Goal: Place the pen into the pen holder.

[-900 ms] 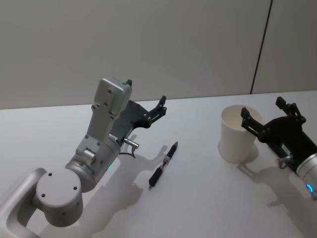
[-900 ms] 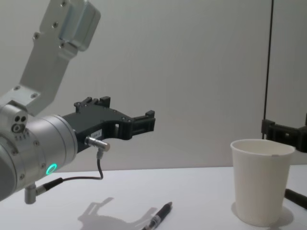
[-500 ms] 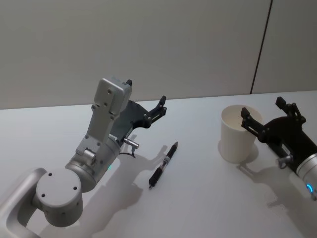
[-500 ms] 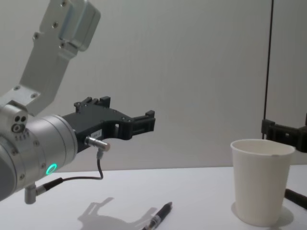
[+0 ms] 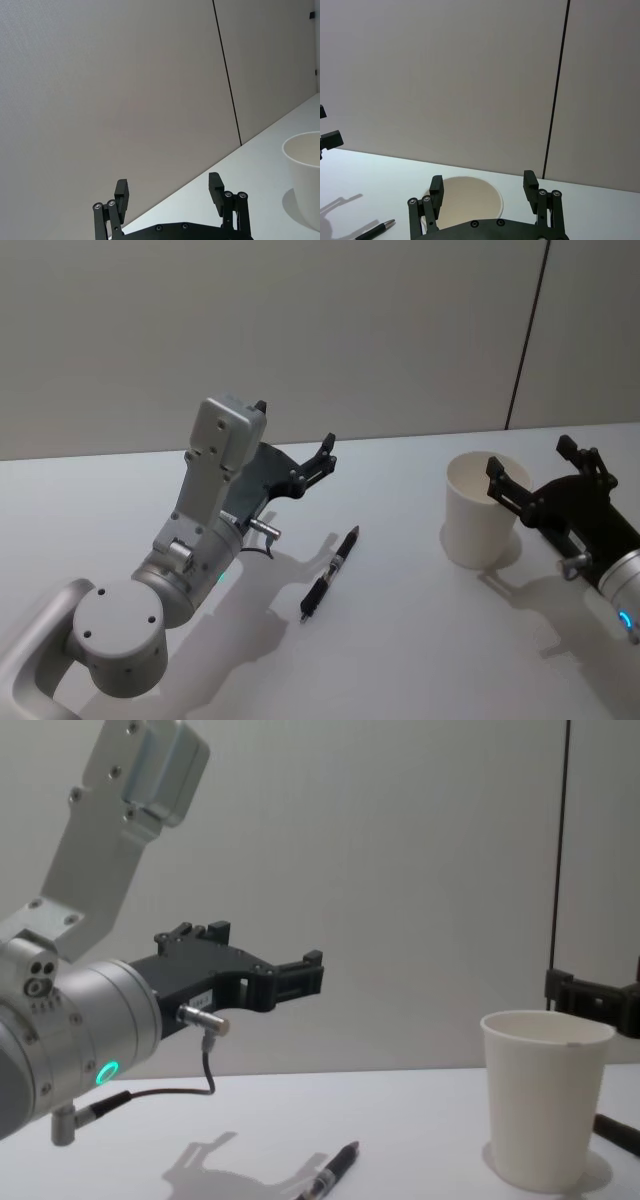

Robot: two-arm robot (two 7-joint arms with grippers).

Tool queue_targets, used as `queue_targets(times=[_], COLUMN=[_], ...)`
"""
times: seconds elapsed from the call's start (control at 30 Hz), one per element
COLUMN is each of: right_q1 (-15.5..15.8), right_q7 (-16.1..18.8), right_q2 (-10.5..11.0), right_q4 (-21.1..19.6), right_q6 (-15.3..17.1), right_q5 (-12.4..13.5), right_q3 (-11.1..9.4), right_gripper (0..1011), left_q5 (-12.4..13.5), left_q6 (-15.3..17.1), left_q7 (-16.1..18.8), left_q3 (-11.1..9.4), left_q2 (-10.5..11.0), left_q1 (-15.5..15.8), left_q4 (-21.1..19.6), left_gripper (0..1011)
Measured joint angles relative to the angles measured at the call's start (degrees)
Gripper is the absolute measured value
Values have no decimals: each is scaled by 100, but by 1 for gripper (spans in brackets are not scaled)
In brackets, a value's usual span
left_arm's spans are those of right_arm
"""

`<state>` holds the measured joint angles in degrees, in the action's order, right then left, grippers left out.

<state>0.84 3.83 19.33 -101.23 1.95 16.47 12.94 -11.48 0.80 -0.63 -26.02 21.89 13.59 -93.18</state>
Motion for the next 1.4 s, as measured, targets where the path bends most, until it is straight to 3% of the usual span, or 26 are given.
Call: queue_targets(times=[1.4], right_q1=[-1], right_q7=[0], right_q2=[-1], right_q4=[0], right_q6=[0], right_q5=[0], right_q3=[0], right_gripper=[1001], left_q5=[0], left_q6=[0], left_q7=[0], left_q3=[0], left_q2=[0], left_q1=[0], left_q4=[0], left_gripper=[1001])
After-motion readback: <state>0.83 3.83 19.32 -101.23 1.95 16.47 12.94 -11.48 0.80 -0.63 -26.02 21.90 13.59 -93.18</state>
